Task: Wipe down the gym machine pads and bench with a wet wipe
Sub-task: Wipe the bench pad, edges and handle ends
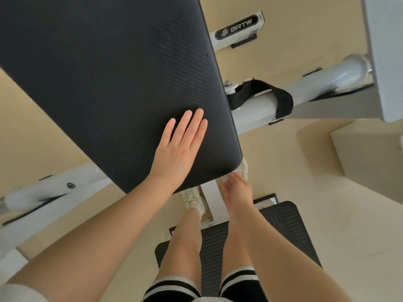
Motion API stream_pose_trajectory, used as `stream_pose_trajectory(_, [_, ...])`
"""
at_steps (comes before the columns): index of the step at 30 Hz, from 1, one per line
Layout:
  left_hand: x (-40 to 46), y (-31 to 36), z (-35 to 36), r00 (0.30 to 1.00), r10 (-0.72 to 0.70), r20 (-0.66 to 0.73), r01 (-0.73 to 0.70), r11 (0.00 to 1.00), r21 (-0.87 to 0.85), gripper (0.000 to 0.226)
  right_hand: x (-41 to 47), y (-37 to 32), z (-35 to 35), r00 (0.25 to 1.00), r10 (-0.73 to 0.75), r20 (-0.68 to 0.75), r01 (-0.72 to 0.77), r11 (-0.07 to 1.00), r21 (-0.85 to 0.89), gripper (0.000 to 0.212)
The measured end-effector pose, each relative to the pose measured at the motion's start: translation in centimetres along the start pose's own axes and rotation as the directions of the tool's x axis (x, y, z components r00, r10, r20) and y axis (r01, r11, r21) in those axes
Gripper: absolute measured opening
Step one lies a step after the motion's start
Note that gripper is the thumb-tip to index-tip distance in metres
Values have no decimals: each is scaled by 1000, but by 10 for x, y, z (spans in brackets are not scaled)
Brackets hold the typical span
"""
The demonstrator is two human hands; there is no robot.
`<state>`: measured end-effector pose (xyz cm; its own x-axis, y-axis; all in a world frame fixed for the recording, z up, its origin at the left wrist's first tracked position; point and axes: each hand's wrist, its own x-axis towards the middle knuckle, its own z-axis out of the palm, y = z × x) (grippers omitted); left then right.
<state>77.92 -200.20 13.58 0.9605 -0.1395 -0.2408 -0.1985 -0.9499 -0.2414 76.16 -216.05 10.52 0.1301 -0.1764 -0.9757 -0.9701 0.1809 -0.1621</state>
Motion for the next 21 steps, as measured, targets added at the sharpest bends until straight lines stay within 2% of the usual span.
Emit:
stream_pose_trajectory(3, [-21,0,1,996,-82,30,85,991,-108,88,-10,26,20,978,150,142,-190,924,331,35])
stream_pose_trajectory(5, [-41,-5,3,985,-164,63,173,963,-204,84,-11,40,30,967,200,156,-242,915,324,39])
stream_pose_trajectory(7, [-67,-12,9,964,-247,95,264,919,-292,81,-12,46,33,967,210,144,-230,963,144,33])
stream_pose_trajectory(8, [-81,-15,12,952,-283,119,307,895,-324,80,-10,48,33,968,206,143,-207,978,-13,28])
stream_pose_trajectory(9, [-96,-19,15,935,-319,152,353,867,-352,79,-10,47,32,962,236,136,-215,965,-149,23])
stream_pose_trajectory(11, [-124,-23,19,890,-398,222,455,795,-401,79,-9,46,32,957,261,129,-213,930,-299,21])
stream_pose_trajectory(13, [-147,-24,19,828,-476,296,560,696,-450,77,-17,45,28,959,202,198,-109,910,-399,27])
stream_pose_trajectory(15, [-165,-24,19,732,-548,406,678,524,-515,73,-37,41,35,961,116,252,39,844,-535,16])
stream_pose_trajectory(16, [-173,-22,20,660,-577,482,738,378,-558,70,-46,40,43,957,69,282,136,751,-646,12])
stream_pose_trajectory(17, [-179,-21,20,571,-590,571,776,162,-610,67,-55,40,52,934,16,358,281,587,-759,13])
stream_pose_trajectory(18, [-184,-20,20,466,-579,669,768,-112,-631,63,-62,42,63,877,-56,476,462,369,-807,16])
stream_pose_trajectory(19, [-188,-19,20,369,-531,763,703,-377,-603,58,-72,44,75,756,-106,647,655,107,-748,19])
stream_pose_trajectory(20, [-191,-17,22,301,-478,825,595,-582,-554,54,-75,48,87,551,-80,830,813,-170,-556,21])
stream_pose_trajectory(21, [-195,-15,25,266,-432,861,468,-723,-508,50,-73,54,100,346,78,935,861,-421,-284,25])
